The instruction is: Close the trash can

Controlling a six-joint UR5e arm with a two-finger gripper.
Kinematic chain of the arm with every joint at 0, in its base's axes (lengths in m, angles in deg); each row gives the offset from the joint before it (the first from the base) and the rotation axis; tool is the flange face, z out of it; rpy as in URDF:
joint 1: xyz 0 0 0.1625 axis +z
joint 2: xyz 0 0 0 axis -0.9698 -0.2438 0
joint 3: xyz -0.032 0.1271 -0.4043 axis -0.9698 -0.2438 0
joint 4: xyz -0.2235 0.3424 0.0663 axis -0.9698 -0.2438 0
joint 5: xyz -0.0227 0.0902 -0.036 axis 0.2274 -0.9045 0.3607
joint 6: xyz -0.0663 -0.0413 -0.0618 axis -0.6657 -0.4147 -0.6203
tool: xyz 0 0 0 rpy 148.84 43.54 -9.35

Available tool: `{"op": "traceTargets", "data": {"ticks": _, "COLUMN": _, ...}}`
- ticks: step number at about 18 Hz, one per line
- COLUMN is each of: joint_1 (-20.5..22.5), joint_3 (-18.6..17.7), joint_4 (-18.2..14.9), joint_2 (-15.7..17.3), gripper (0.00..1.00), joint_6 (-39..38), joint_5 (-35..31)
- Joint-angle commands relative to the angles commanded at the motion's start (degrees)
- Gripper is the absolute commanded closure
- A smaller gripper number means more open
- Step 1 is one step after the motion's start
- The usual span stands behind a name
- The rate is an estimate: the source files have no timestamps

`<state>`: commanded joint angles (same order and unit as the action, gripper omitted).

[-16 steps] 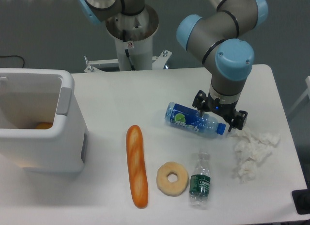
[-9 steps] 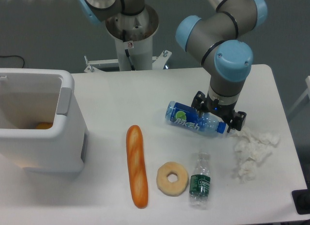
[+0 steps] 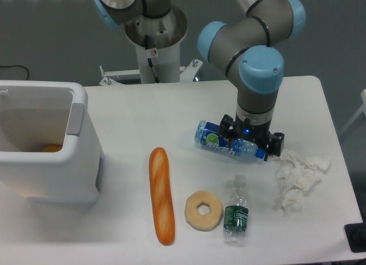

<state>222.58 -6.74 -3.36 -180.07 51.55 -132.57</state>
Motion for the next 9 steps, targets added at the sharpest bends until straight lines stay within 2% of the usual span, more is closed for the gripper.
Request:
{"op": "traceTargets", "data": {"ticks": 5, "joint_1": -2.5, "joint_3": 0.4, "joint_4": -0.1, "joint_2": 7.1, "gripper": 0.0, "joint_6": -9.2, "joint_5": 0.6}}
{"op": "traceTargets", "data": {"ticks": 7, "joint_1": -3.8, "joint_3": 0.4, "joint_4": -0.3, "joint_2": 8.9, "gripper": 0.0, "joint_6": -12.7, "joint_5": 0.4}}
{"op": "traceTargets", "data": {"ticks": 9, "joint_1": -6.8, "joint_3": 0.1, "joint_4": -0.4, "joint_2": 10.0, "gripper": 0.0, "joint_6": -17.4, "joint_5": 0.4}}
